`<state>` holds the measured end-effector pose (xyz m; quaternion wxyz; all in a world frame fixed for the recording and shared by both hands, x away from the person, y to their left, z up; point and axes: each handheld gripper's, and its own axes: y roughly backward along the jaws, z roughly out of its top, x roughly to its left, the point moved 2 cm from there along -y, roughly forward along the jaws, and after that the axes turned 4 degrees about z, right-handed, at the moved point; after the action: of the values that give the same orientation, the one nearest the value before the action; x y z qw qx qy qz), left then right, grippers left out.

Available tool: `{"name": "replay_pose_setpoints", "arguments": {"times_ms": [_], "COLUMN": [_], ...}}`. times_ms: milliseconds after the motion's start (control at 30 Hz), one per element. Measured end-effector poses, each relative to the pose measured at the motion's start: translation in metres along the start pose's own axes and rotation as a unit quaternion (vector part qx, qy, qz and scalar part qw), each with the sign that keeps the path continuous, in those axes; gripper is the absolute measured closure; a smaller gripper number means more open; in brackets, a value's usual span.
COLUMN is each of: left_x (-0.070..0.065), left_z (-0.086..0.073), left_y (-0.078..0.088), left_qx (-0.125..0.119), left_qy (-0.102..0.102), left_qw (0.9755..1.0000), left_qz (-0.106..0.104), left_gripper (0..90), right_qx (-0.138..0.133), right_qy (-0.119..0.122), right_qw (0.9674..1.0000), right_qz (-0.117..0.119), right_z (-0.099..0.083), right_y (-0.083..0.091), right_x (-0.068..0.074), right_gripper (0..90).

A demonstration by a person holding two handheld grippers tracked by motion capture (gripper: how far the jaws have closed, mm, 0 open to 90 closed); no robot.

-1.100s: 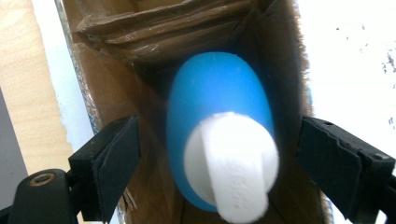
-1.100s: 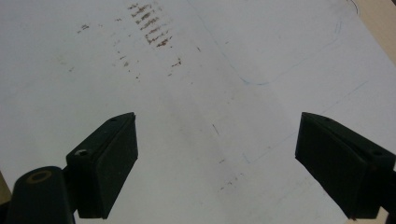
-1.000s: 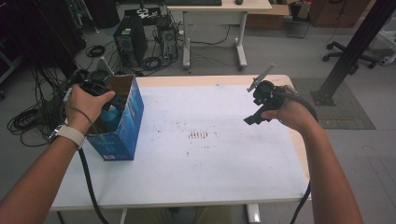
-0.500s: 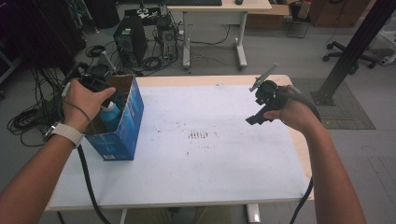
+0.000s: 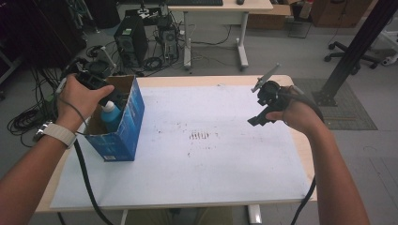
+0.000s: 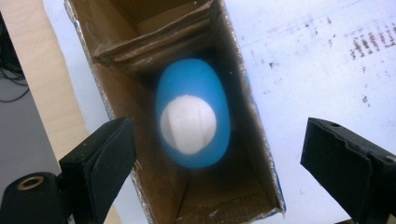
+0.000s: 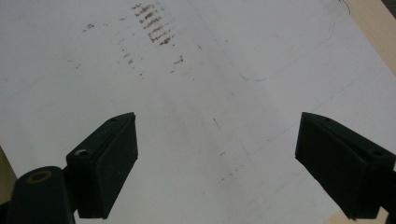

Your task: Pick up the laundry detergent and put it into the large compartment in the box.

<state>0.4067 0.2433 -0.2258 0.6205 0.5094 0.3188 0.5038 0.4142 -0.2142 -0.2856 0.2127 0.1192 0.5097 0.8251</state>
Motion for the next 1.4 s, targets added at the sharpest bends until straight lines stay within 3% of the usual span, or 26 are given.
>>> {"name": "replay_pose_setpoints", "arguments": {"times_ms": [167, 633, 933, 1400], "left_x": [-0.002, -0.01, -0.017, -0.031], "left_z": [-0.001, -0.005, -0.006, -0.01], "left_y": [0.005, 0.013, 0.021, 0.032], "left_qx": [-0.007, -0.016, -0.03, -0.052], "left_qy": [-0.005, -0.026, -0.048, -0.085], "left_qw": [0.9998, 0.9991, 0.9974, 0.9937], "left_qz": [-0.015, -0.029, -0.044, -0.051], "left_gripper": [10.6, 10.6, 10.1, 10.2], "right_qx": [0.0, 0.002, 0.004, 0.004], "right_qy": [-0.001, -0.004, -0.003, -0.006], "right_qw": [1.0, 1.0, 1.0, 1.0], "right_qz": [0.0, 0.002, 0.002, 0.001], "right_z": [0.0, 0.0, 0.0, -0.001], "right_y": [0.0, 0.0, 0.0, 0.001], "right_x": [0.0, 0.001, 0.002, 0.002], "right_gripper": [13.1, 12.7, 12.3, 12.3]}}
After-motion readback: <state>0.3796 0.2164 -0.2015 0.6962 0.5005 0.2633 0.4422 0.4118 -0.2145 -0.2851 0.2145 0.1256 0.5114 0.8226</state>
